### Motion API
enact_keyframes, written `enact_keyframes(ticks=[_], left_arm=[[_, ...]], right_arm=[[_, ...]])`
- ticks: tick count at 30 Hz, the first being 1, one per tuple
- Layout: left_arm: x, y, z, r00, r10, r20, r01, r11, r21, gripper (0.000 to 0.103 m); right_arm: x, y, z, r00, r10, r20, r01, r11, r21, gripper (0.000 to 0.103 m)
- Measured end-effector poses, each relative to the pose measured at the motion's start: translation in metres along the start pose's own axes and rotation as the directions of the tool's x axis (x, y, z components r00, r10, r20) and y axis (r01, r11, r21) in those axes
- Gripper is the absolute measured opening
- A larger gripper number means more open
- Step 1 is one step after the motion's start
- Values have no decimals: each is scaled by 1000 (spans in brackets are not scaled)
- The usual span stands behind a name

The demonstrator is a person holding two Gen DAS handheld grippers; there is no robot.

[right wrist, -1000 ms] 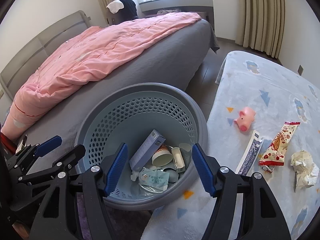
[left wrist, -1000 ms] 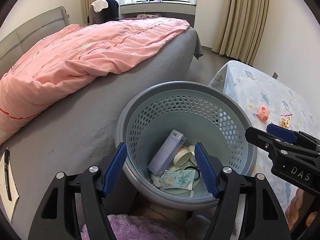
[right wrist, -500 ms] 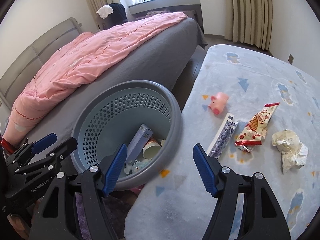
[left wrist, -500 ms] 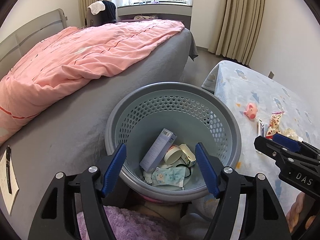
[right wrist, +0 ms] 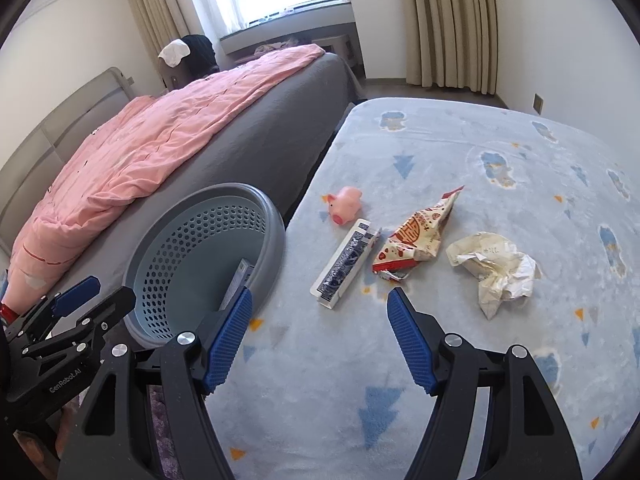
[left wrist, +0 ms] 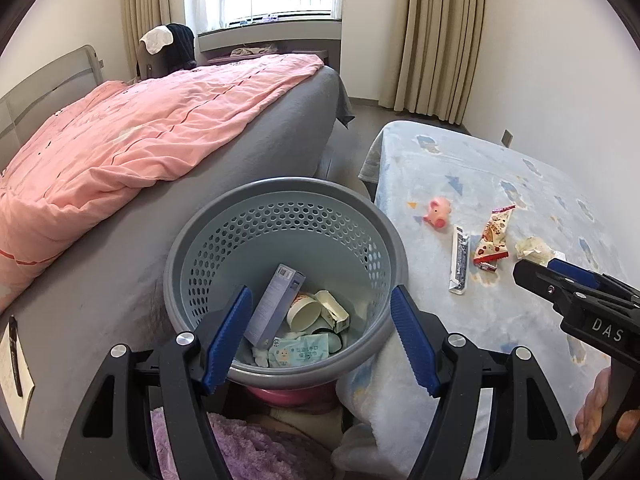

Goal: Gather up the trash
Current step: 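Move both tools back to the table toward the crumpled paper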

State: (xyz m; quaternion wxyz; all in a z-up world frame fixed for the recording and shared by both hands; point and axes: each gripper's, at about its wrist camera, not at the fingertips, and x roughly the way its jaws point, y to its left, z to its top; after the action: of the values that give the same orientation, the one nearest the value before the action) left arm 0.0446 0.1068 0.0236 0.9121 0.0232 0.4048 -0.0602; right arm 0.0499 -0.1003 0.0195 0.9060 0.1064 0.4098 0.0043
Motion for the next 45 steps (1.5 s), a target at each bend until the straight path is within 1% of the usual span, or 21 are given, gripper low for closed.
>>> enact_keyframes(ticks=[2,5,15,19,28,34,39,45], left_arm=[[-2,-5,-1,1000,-2,-2,2,1000,12,69],[-8,-14,-4,1000,5,16,-5,999,37,69],[-9,-47,-8,1000,-23,7,23,998,52,69],[-5,-63,-10,999,-37,1,37,998,59,69],[15,-95,-13,997,-67,-42,71,994,85,69],[37,-110,-8,995,-77,-56,82,992,96,69],[61,-118,-1,994,-83,-77,91,990,106,69],[85,-124,14,994,-77,-78,86,988,128,69]], right_arm=[[-6,-10,-6,1000,1,11,-1,1000,21,69],[-14,-23,-14,1000,-1,15,1,999,47,69],[-44,-66,-32,998,-50,47,45,993,108,69],[-48,-84,-40,997,-73,36,68,989,129,69],[-45,-123,-55,994,-108,0,106,977,186,69],[-32,-138,-52,993,-119,-25,122,972,203,69],[-17,-143,-39,992,-120,-29,123,971,205,69],[3,-143,-22,993,-111,-35,116,972,203,69]])
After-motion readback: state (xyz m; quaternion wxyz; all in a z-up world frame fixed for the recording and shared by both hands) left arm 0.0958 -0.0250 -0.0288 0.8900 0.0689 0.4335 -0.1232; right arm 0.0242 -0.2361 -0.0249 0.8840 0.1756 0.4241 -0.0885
